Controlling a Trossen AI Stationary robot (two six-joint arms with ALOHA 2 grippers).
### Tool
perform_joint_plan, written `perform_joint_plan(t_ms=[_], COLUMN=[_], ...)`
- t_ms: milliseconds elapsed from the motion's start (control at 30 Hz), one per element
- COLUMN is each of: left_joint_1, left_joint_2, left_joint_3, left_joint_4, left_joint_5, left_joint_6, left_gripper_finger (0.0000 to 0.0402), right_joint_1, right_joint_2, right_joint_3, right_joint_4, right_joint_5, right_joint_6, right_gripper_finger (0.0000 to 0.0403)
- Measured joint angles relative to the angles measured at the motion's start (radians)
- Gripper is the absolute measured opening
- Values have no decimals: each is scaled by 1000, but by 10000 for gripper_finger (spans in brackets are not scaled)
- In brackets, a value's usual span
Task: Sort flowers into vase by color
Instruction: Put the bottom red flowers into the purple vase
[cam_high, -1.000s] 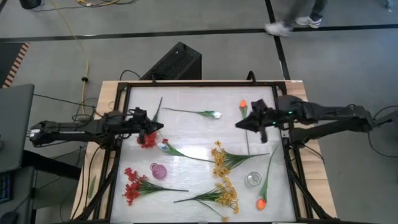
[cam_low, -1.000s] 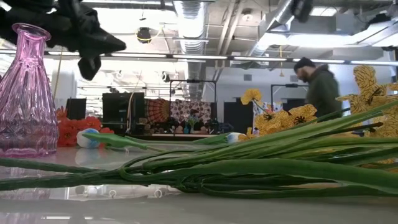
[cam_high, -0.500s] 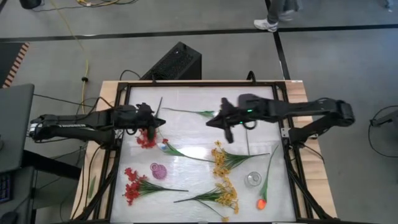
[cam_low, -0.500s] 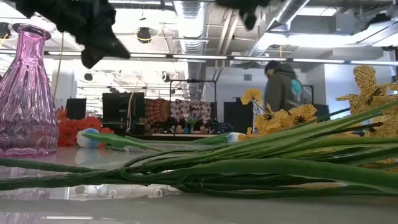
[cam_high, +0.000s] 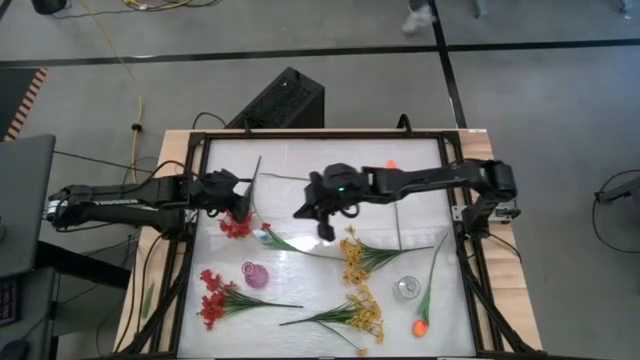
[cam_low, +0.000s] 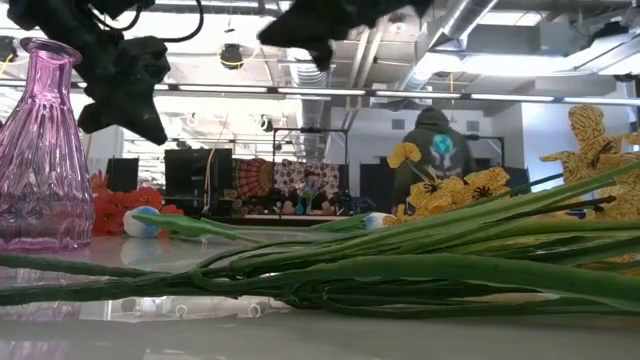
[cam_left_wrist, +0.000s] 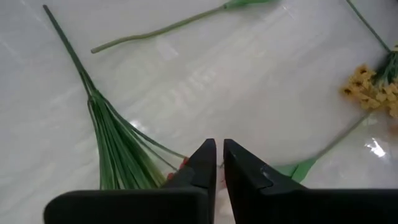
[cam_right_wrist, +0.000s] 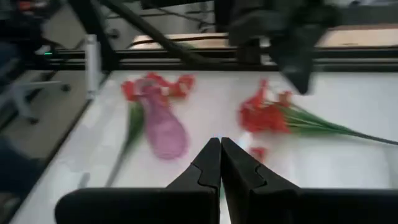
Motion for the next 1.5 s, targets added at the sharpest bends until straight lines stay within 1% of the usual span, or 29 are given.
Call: perform_joint_plan(t_ms=[67,167,267,367,433,533,667,767,867,967,1133,1267,1367,1500], left_joint_1=[0,0,0,0,0,-1,0,0,0,-1,-1,-1,-1,-1], left_joint_2=[0,0,-1,-1,0,0,0,0,0,0,0,0,0,0], left_joint_3=[0,0,0,0,0,0,0,0,0,0,0,0,0,0], left_joint_4=[4,3,-4,-15,-26,-21,-9,-8,-12,-21,-24,-25,-25,-25], left_joint_5=[0,13,77,153,190,207,204,208,222,237,233,236,237,237], left_joint_6=[-1,28,81,142,181,212,223,254,254,265,262,261,261,261], left_gripper_finger=[25,31,32,32,32,32,32,32,32,32,32,32,32,32], right_joint_1=[13,49,108,177,223,285,351,382,388,387,381,369,365,364], right_joint_2=[48,118,179,226,249,296,361,410,460,510,607,658,682,696], right_joint_3=[70,175,264,321,336,344,343,343,352,391,487,560,592,595], right_joint_4=[-46,-127,-202,-227,-228,-219,-210,-162,-104,-95,-94,-91,-92,-95], right_joint_5=[-28,-30,-30,-28,-4,46,106,152,158,158,155,152,162,192], right_joint_6=[23,53,76,168,252,355,399,451,533,552,551,500,468,464], right_gripper_finger=[36,36,36,36,36,36,36,36,36,37,55,75,92,116])
